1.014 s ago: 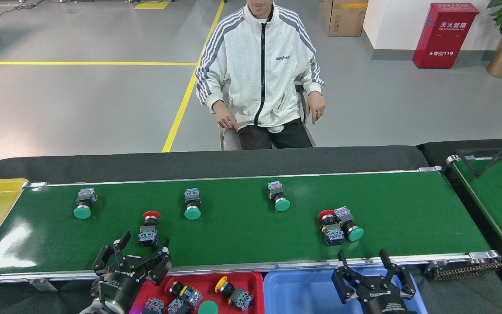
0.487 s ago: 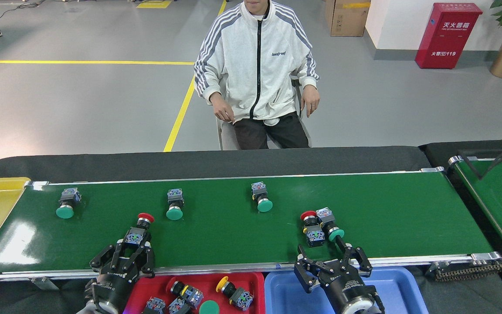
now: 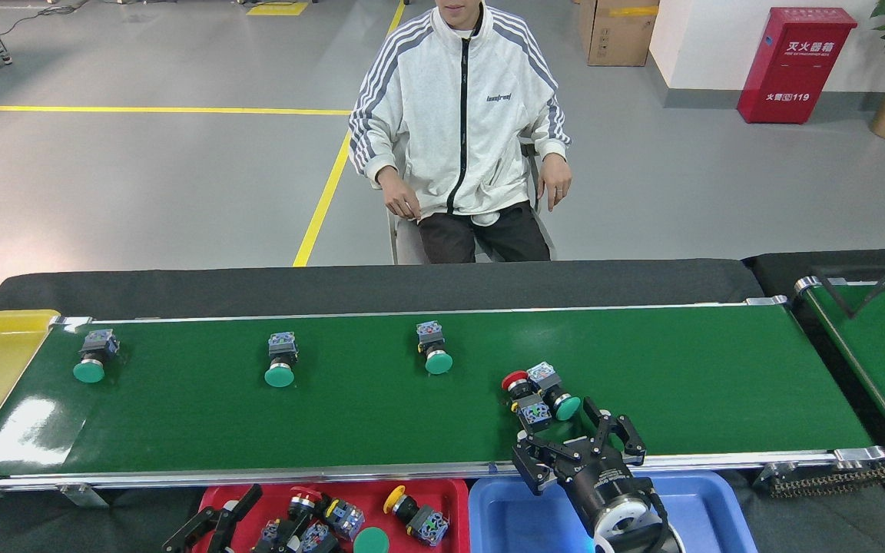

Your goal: Pick switch part from conveyor to tray

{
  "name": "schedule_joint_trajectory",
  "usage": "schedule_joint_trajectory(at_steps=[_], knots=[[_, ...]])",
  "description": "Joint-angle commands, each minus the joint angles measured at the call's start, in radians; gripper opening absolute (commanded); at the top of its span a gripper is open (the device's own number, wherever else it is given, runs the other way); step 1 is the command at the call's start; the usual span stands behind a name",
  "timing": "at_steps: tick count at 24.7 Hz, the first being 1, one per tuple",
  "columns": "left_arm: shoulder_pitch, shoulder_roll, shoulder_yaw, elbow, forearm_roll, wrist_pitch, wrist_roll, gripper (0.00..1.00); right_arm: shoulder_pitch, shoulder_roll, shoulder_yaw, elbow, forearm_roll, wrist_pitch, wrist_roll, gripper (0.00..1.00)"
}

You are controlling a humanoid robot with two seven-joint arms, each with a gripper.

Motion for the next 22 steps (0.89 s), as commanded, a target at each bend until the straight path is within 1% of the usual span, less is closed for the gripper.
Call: schedule_joint_trajectory(at_steps=[1, 3, 4, 5, 6, 7, 8, 9, 11, 13, 16, 18, 20, 22], knots=[[0.0, -0.005, 0.063, -0.005, 0.007, 0.113, 0.013, 1.0, -0.037, 0.002, 0.0, 0.019, 0.001, -0.002, -0.002, 1.0], [-0.009, -0.005, 0.12, 0.024, 0.008, 0.251, 0.016, 1.0, -0.071, 0.014, 0.002, 0.065, 0.003, 0.003, 0.0, 0.99], [-0.012, -0.001, 0.14, 0.042, 0.014, 0.268, 0.019, 1.0, -0.084, 0.027, 0.006, 0.088, 0.004, 0.003, 0.0, 0.93], [-0.014, 0.007, 0.153, 0.061, 0.027, 0.268, 0.019, 1.0, -0.095, 0.03, 0.023, 0.105, 0.004, 0.003, 0.0, 0.75], [-0.012, 0.012, 0.164, 0.076, 0.04, 0.267, 0.019, 1.0, -0.106, 0.027, 0.042, 0.117, 0.004, 0.003, 0.0, 0.51], [-0.011, 0.019, 0.164, 0.084, 0.054, 0.265, 0.019, 1.0, -0.115, 0.027, 0.051, 0.128, 0.004, 0.004, 0.0, 0.34], [-0.011, 0.024, 0.161, 0.085, 0.059, 0.264, 0.019, 1.0, -0.118, 0.028, 0.052, 0.137, 0.003, 0.004, 0.0, 0.24], [-0.014, 0.027, 0.16, 0.085, 0.062, 0.259, 0.019, 1.0, -0.12, 0.033, 0.052, 0.143, 0.003, 0.003, 0.001, 0.18], [-0.038, 0.027, 0.155, 0.085, 0.062, 0.248, 0.019, 1.0, -0.121, 0.036, 0.054, 0.146, 0.0, 0.0, 0.009, 0.1], [-0.11, 0.032, 0.153, 0.101, 0.059, 0.228, 0.006, 1.0, -0.123, 0.037, 0.054, 0.146, -0.005, 0.0, 0.012, 0.07], [-0.274, 0.079, 0.138, 0.245, 0.048, 0.212, -0.004, 1.0, -0.132, 0.039, 0.054, 0.141, -0.008, -0.006, 0.007, 0.05], [-0.411, 0.12, 0.057, 0.378, 0.048, 0.219, -0.01, 1.0, -0.137, 0.037, 0.054, 0.124, -0.008, -0.037, 0.004, 0.05], [-0.503, 0.143, -0.006, 0.489, 0.048, 0.244, -0.01, 1.0, -0.127, 0.036, 0.055, 0.057, -0.008, -0.118, 0.006, 0.05], [-0.549, 0.162, -0.031, 0.552, 0.048, 0.259, -0.01, 1.0, -0.095, 0.037, 0.069, -0.017, -0.012, -0.215, 0.006, 0.05]])
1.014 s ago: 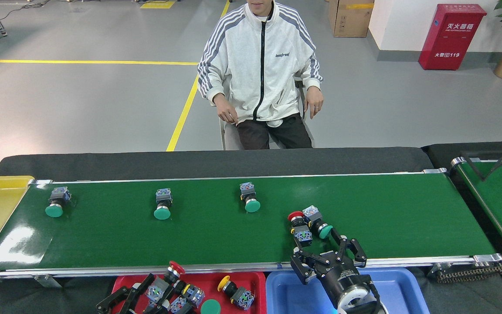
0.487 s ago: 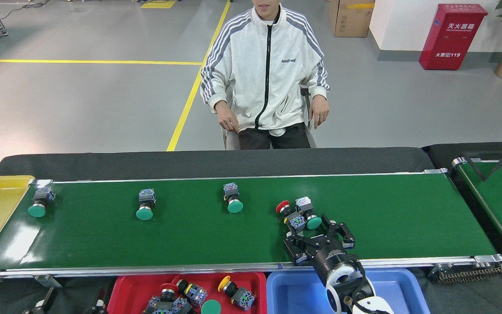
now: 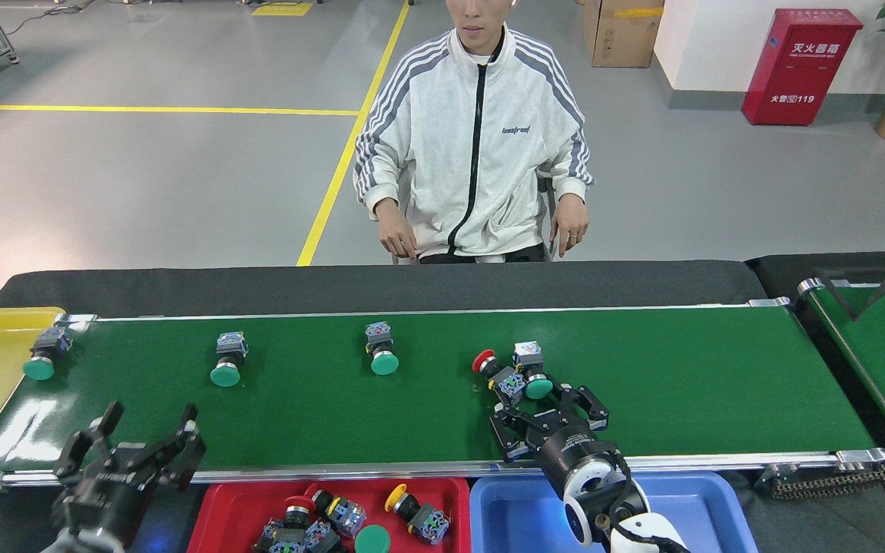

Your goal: Pick switch part from conveyor to tray

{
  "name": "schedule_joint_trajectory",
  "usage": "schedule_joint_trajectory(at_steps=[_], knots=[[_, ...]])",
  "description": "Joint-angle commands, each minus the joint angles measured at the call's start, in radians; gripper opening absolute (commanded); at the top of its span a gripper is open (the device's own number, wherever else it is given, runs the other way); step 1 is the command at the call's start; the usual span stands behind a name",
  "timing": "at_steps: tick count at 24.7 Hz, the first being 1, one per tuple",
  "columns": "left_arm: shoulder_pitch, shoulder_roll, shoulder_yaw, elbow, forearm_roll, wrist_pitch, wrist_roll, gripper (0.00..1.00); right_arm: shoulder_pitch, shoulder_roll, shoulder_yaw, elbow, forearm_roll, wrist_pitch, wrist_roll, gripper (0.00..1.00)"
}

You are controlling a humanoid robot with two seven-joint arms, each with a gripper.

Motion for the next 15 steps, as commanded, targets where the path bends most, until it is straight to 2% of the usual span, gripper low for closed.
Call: schedule_joint_trajectory(at_steps=[1, 4, 5, 6, 7, 9, 11, 12, 14, 15], knots=[[-0.041, 0.029, -0.013, 0.048, -0.002, 0.022, 0.001, 1.0, 0.022, 0.005, 0.028, -0.079, -0.008, -0.148, -0.003, 0.05], [-0.101, 0.036, -0.019, 0.14, -0.002, 0.026, 0.001, 1.0, 0.09, 0.009, 0.107, -0.16, -0.019, -0.308, -0.006, 0.05], [-0.121, 0.038, -0.017, 0.169, -0.002, 0.029, 0.002, 1.0, 0.101, 0.015, 0.13, -0.162, -0.025, -0.345, -0.006, 0.12], [-0.149, 0.038, -0.017, 0.214, -0.002, 0.038, 0.002, 1.0, 0.107, 0.019, 0.173, -0.16, -0.025, -0.377, -0.006, 0.41], [-0.175, 0.038, -0.017, 0.255, -0.002, 0.056, 0.004, 1.0, 0.111, 0.021, 0.215, -0.159, -0.026, -0.391, -0.006, 1.0], [-0.225, 0.039, -0.019, 0.338, -0.002, 0.108, 0.012, 1.0, 0.137, 0.021, 0.273, -0.159, -0.028, -0.406, -0.009, 1.0], [-0.253, 0.039, -0.019, 0.393, -0.002, 0.121, 0.015, 0.92, 0.142, 0.024, 0.282, -0.159, -0.028, -0.406, -0.009, 1.0], [-0.262, 0.039, -0.019, 0.416, -0.002, 0.121, 0.015, 0.79, 0.142, 0.025, 0.281, -0.159, -0.028, -0.405, -0.009, 1.0], [-0.262, 0.039, -0.017, 0.439, 0.002, 0.118, 0.015, 0.4, 0.143, 0.027, 0.273, -0.166, -0.029, -0.397, -0.009, 1.0], [-0.262, 0.039, -0.017, 0.447, 0.006, 0.118, 0.015, 0.28, 0.143, 0.027, 0.261, -0.175, -0.031, -0.394, -0.009, 1.0]])
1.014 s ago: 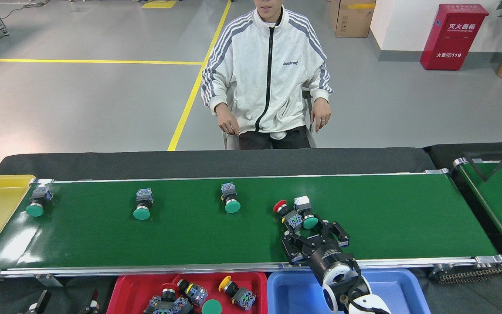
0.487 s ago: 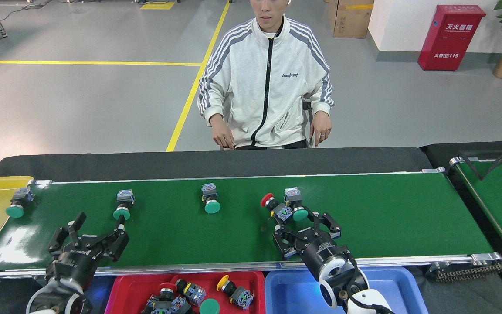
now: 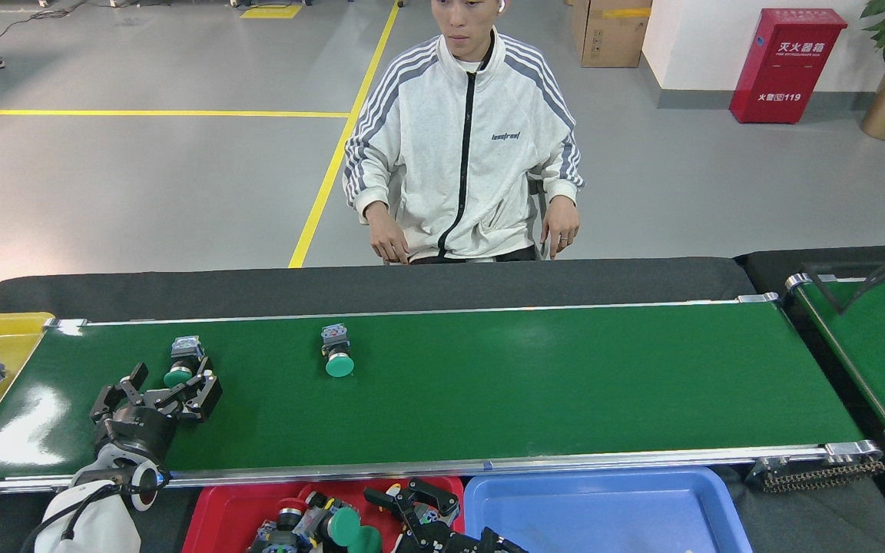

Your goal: Pick switch part from conveyor to tray

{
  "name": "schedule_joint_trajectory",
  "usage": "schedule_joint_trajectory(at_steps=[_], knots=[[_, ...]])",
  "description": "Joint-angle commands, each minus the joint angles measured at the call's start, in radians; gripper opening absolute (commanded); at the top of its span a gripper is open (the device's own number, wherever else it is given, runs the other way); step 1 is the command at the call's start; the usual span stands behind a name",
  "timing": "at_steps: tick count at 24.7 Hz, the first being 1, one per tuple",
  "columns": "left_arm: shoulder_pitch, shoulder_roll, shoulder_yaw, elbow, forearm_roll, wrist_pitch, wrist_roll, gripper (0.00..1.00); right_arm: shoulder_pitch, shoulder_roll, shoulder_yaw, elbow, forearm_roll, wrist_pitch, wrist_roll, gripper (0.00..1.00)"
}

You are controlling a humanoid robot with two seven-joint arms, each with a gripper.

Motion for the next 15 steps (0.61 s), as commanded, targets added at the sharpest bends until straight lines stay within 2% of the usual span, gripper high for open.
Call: schedule_joint_trajectory(at_steps=[1, 3, 5, 8, 10, 12, 13, 15], knots=[[-0.015, 0.009, 0.0, 0.008, 0.009, 0.002, 0.006, 0.21, -0.006, 0.011, -0.055, -0.042, -0.01, 0.008, -0.011, 1.0], [-0.008, 0.007, 0.0, 0.0, 0.012, -0.001, 0.015, 0.11, 0.0, 0.014, -0.186, -0.06, -0.02, 0.042, -0.011, 1.0], [0.022, 0.004, -0.002, -0.038, 0.007, -0.021, 0.061, 0.06, 0.015, 0.026, -0.362, -0.06, -0.022, 0.147, -0.011, 1.0], [0.163, -0.002, 0.0, -0.269, 0.012, -0.173, 0.061, 0.05, 0.032, 0.026, -0.522, -0.06, -0.022, 0.286, -0.018, 1.0], [0.318, -0.005, 0.004, -0.489, 0.039, -0.296, 0.054, 0.09, 0.061, 0.021, -0.591, -0.06, -0.022, 0.329, -0.046, 1.0], [0.501, -0.004, 0.004, -0.716, 0.107, -0.393, 0.009, 0.21, 0.068, 0.017, -0.669, -0.062, -0.022, 0.36, -0.069, 1.0], [0.582, -0.004, 0.007, -0.8, 0.138, -0.42, -0.023, 0.36, 0.071, 0.015, -0.7, -0.065, -0.022, 0.37, -0.069, 1.0], [0.688, -0.004, 0.009, -0.911, 0.165, -0.437, -0.048, 0.76, 0.089, 0.004, -0.737, -0.071, -0.022, 0.374, -0.07, 1.0]])
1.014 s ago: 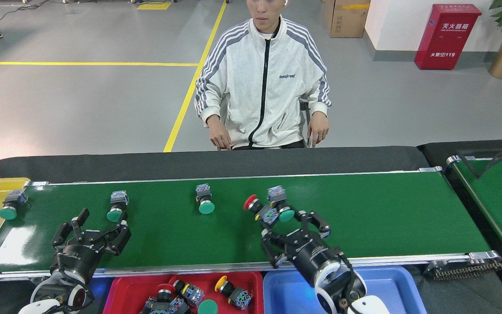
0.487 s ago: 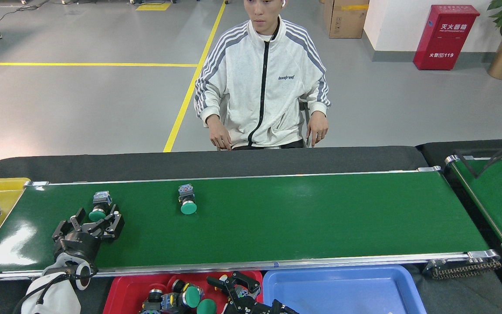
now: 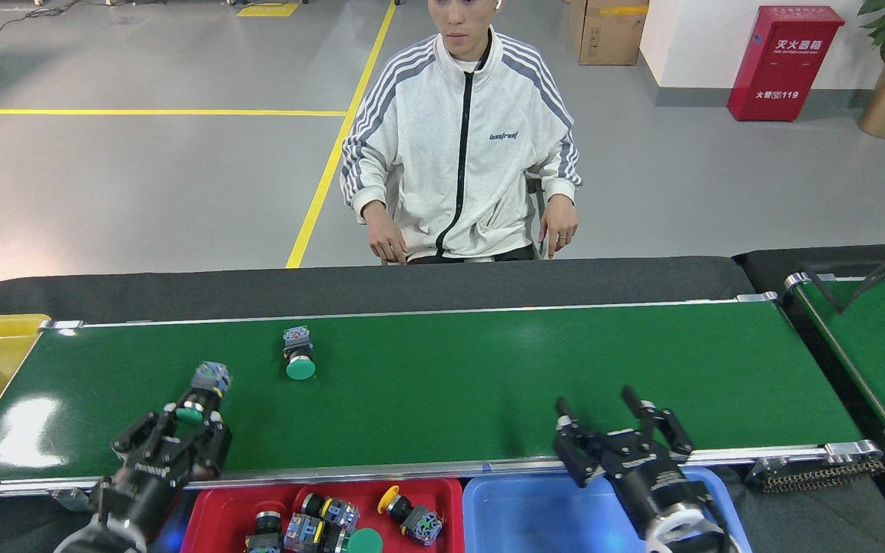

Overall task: Pick switch part from conveyor to tray
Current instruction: 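Grasp a green-capped switch with the left gripper, drop it in the red tray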

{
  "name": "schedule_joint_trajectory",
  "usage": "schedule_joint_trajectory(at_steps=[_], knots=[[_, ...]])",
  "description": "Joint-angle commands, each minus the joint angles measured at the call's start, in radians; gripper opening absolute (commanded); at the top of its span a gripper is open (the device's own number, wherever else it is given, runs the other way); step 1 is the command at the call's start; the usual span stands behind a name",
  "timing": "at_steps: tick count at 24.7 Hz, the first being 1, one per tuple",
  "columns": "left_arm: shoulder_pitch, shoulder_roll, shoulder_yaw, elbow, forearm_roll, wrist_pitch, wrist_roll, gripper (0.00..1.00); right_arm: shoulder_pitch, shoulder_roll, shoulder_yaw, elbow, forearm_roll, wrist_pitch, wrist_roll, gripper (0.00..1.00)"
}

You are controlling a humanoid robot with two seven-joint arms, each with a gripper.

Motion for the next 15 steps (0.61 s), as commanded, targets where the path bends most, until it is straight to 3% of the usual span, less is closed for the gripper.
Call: schedule_joint_trajectory(at_steps=[1, 2, 8, 12, 15], knots=[[0.048, 0.001, 0.011, -0.096, 0.017, -0.042, -0.024, 0.95, 0.007, -0.025, -0.033, -0.023, -0.003, 0.017, -0.014, 1.0], [0.063, -0.002, 0.014, -0.119, 0.021, -0.042, -0.024, 1.0, 0.018, -0.036, -0.036, -0.028, -0.003, 0.017, -0.014, 1.0], [0.086, -0.022, 0.019, -0.131, 0.023, -0.031, -0.023, 1.0, 0.157, -0.079, -0.033, -0.091, -0.006, 0.003, -0.017, 1.0], [0.086, -0.111, 0.167, -0.119, 0.021, 0.137, -0.023, 1.0, 0.205, -0.11, -0.039, -0.126, -0.009, -0.069, -0.054, 1.0], [0.089, -0.119, 0.259, -0.093, 0.021, 0.19, -0.023, 1.0, 0.206, -0.153, -0.056, -0.126, -0.028, -0.094, -0.092, 1.0]])
